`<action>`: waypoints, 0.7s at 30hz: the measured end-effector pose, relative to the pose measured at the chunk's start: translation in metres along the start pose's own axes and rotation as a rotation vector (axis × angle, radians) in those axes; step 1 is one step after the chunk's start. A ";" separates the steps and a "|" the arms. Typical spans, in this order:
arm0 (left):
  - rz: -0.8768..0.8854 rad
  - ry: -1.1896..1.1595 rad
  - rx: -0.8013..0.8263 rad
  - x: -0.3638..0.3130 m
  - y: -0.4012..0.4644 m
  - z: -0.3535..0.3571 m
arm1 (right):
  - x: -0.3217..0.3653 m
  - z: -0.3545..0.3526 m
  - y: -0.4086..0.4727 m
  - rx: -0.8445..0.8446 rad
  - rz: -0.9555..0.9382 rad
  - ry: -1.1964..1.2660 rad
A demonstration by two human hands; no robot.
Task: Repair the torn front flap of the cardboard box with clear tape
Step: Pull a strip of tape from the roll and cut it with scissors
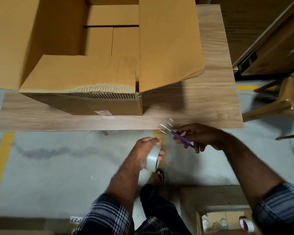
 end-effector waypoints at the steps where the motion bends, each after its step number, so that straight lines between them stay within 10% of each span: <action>1: -0.002 0.011 -0.007 0.001 0.000 -0.002 | -0.003 0.001 0.006 -0.019 0.018 0.015; 11: -0.027 -0.010 0.000 0.019 -0.004 -0.014 | -0.018 -0.016 0.013 -0.148 -0.031 0.102; 21: 0.025 0.044 0.001 0.020 -0.010 -0.020 | -0.054 0.044 -0.005 0.084 0.112 0.006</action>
Point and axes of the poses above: each hand's wrist, its own y-axis towards the middle knuckle, its own z-axis out of the palm, x = y × z, the point moved 10 cm from there along y, towards the middle knuckle, and after that the axes turned 14 degrees about y, right-handed, at the moved point
